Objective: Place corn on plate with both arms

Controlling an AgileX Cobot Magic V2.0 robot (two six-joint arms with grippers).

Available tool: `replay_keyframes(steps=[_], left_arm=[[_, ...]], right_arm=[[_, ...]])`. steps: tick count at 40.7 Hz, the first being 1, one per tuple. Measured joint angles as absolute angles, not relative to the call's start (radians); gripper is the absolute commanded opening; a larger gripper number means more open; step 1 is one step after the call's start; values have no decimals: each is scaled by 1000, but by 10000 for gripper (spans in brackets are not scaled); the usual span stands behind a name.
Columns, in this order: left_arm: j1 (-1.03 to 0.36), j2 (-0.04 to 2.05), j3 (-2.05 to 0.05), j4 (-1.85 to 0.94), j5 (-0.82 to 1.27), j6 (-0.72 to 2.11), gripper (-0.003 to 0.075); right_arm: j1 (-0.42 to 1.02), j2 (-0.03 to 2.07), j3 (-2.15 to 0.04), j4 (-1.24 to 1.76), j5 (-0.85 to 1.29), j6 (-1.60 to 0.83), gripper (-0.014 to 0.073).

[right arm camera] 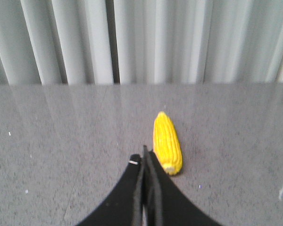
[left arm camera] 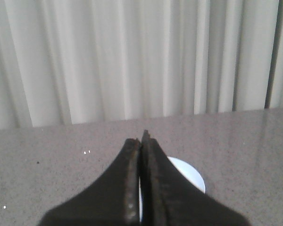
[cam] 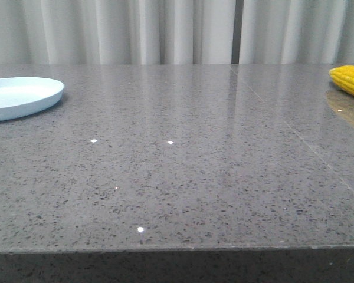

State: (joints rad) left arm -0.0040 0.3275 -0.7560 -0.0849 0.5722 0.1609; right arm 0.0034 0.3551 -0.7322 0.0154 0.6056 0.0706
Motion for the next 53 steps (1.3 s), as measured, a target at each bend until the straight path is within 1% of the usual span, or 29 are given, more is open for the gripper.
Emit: replay_keyframes(steps=[10, 25, 27, 29, 30, 31, 33, 35, 37, 39, 40, 41, 42, 45, 53], left_arm=[[-4, 444, -761, -85, 624, 161, -20], [-4, 494, -761, -85, 628, 161, -20], [-4, 494, -761, -85, 628, 161, -20], [-4, 494, -761, -85, 628, 161, -18], [-4, 494, -761, -85, 628, 161, -15], [-4, 494, -761, -85, 628, 161, -3], [-4, 494, -761, -85, 628, 161, 40], [-4, 494, -761, -85, 628, 161, 107], [-4, 494, -761, -85, 628, 161, 195], [-4, 494, -761, -85, 628, 161, 306], [-4, 494, -761, -85, 628, 161, 345], [-4, 494, -761, -85, 628, 161, 391], [-4, 494, -761, -85, 630, 161, 420], [-4, 498, -761, -85, 635, 161, 477], [-4, 527, -761, -85, 701, 161, 481]], right_arm=[[3, 517, -747, 15, 687, 71, -68], [3, 639, -747, 0, 729, 73, -60], [3, 650, -747, -8, 731, 73, -30], [3, 657, -747, -10, 735, 73, 29], [3, 661, -747, -10, 735, 73, 75], [3, 666, -747, -10, 736, 73, 113], [3, 670, -747, -10, 738, 73, 230], [3, 672, -747, -12, 738, 73, 337], [3, 672, -747, -12, 740, 71, 437], [3, 672, -747, -12, 740, 71, 512], [3, 672, -747, -12, 740, 71, 539], [3, 672, -747, -12, 742, 71, 553], [3, 672, -747, -12, 742, 71, 561], [3, 672, -747, -13, 742, 71, 562], [3, 672, -747, -14, 742, 71, 562]])
